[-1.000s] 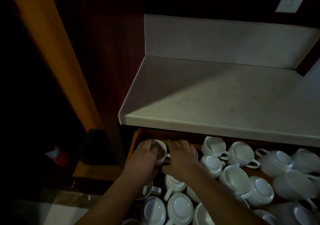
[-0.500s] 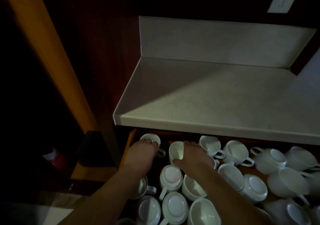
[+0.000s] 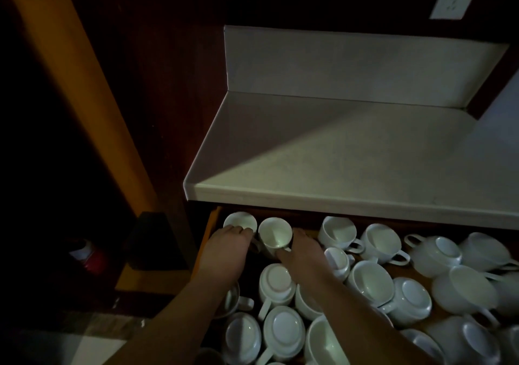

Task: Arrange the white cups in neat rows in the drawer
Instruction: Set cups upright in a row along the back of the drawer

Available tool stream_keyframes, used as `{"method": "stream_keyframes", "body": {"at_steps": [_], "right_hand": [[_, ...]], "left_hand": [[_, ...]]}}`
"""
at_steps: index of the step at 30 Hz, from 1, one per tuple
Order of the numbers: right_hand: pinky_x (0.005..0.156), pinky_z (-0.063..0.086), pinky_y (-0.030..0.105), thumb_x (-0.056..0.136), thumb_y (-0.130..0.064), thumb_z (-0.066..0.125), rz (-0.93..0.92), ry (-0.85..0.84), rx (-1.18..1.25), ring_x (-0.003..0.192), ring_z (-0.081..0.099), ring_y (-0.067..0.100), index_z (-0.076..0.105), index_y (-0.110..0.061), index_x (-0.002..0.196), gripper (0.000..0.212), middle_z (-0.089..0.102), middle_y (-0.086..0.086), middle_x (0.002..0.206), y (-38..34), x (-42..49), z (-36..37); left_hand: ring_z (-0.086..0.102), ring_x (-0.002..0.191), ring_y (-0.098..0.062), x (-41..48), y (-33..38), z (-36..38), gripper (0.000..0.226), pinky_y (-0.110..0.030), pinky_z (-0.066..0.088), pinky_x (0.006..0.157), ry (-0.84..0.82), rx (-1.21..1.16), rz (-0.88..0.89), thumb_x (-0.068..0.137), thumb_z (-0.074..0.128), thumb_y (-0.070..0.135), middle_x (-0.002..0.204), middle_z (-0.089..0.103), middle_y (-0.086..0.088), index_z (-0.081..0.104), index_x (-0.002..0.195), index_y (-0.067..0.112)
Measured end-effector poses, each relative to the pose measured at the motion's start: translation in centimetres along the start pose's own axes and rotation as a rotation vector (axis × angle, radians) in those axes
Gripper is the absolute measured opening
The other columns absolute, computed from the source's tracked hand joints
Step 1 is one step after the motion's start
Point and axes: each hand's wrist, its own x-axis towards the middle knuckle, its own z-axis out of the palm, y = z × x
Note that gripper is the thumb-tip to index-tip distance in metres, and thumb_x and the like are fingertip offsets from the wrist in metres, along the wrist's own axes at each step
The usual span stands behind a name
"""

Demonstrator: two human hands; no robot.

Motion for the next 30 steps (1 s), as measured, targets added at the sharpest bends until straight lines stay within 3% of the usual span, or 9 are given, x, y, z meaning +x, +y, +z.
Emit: {"method": "stream_keyframes", "body": {"at_steps": [4, 8, 11, 14, 17, 21, 26, 30], "right_hand": [[0.087, 0.052, 0.035, 0.094, -0.035, 0.066, -0.028, -0.007, 0.012, 0.109, 0.065, 0.026, 0.054, -0.016, 0.129, 0.042, 0.068, 0.006, 0.12, -0.6, 1.0, -0.2], [0.093, 0.053, 0.039, 0.094, -0.036, 0.068, -0.056, 0.002, 0.071, 0.114, 0.065, 0.028, 0.051, -0.016, 0.137, 0.05, 0.068, 0.007, 0.125, -0.7, 1.2, 0.0], [0.087, 0.051, 0.035, 0.095, -0.038, 0.066, -0.055, 0.009, 0.056, 0.115, 0.065, 0.028, 0.05, -0.018, 0.139, 0.051, 0.068, 0.006, 0.125, -0.2, 1.1, 0.4], [0.076, 0.046, 0.031, 0.099, -0.039, 0.06, -0.025, 0.003, -0.034, 0.107, 0.067, 0.027, 0.054, -0.017, 0.125, 0.035, 0.07, 0.005, 0.114, 0.3, 1.1, 0.6], [0.075, 0.04, 0.029, 0.1, -0.036, 0.056, -0.029, -0.009, -0.088, 0.107, 0.066, 0.028, 0.06, -0.015, 0.11, 0.024, 0.07, 0.007, 0.112, 0.3, 1.4, 0.7], [0.073, 0.037, 0.028, 0.101, -0.036, 0.055, -0.051, 0.01, -0.135, 0.106, 0.066, 0.028, 0.055, -0.018, 0.094, 0.019, 0.07, 0.007, 0.11, 0.4, 2.0, 0.8], [0.075, 0.04, 0.031, 0.1, -0.036, 0.055, -0.064, 0.004, -0.093, 0.104, 0.065, 0.028, 0.056, -0.02, 0.094, 0.017, 0.069, 0.006, 0.107, 0.6, 2.5, 1.2], [0.073, 0.041, 0.031, 0.099, -0.036, 0.057, -0.06, 0.003, -0.096, 0.1, 0.066, 0.028, 0.057, -0.021, 0.095, 0.015, 0.071, 0.006, 0.105, 0.4, 3.0, 1.3]], "left_hand": [[0.063, 0.104, -0.02, 0.3, -0.3, 0.1, 0.028, -0.039, 0.045, 0.104, 0.025, 0.007, -0.009, 0.09, 0.057, 0.011, 0.106, 0.068, 0.002, 0.063, 0.114, 0.025], [0.063, 0.103, -0.018, 0.9, -0.4, 0.3, 0.02, -0.037, 0.043, 0.106, 0.026, -0.031, -0.056, 0.09, 0.061, 0.016, 0.103, 0.069, 0.005, 0.064, 0.104, 0.028], [0.063, 0.103, -0.016, 0.5, -0.4, 0.7, 0.022, -0.037, 0.038, 0.112, 0.06, -0.06, -0.071, 0.087, 0.065, 0.017, 0.102, 0.07, 0.007, 0.067, 0.104, 0.03], [0.063, 0.103, -0.018, 0.1, -0.5, 0.9, 0.029, -0.038, 0.042, 0.11, 0.138, -0.056, -0.062, 0.086, 0.064, 0.011, 0.106, 0.07, 0.004, 0.066, 0.112, 0.024], [0.062, 0.095, -0.018, 0.1, -0.4, 0.4, 0.017, -0.042, 0.04, 0.111, 0.09, -0.016, -0.06, 0.088, 0.058, 0.013, 0.097, 0.068, 0.004, 0.062, 0.099, 0.025], [0.063, 0.091, -0.015, -0.2, -0.5, 0.9, 0.017, -0.037, 0.048, 0.095, 0.048, -0.02, -0.071, 0.085, 0.059, 0.019, 0.093, 0.068, 0.008, 0.068, 0.096, 0.029], [0.06, 0.103, -0.012, -1.2, -0.3, 1.7, 0.028, -0.025, 0.049, 0.087, 0.108, -0.083, -0.059, 0.085, 0.058, 0.02, 0.106, 0.067, 0.011, 0.07, 0.108, 0.032], [0.055, 0.118, -0.013, -0.9, -0.3, 1.9, 0.033, -0.023, 0.045, 0.096, 0.094, -0.104, -0.048, 0.086, 0.057, 0.022, 0.122, 0.063, 0.012, 0.07, 0.115, 0.032]]}}
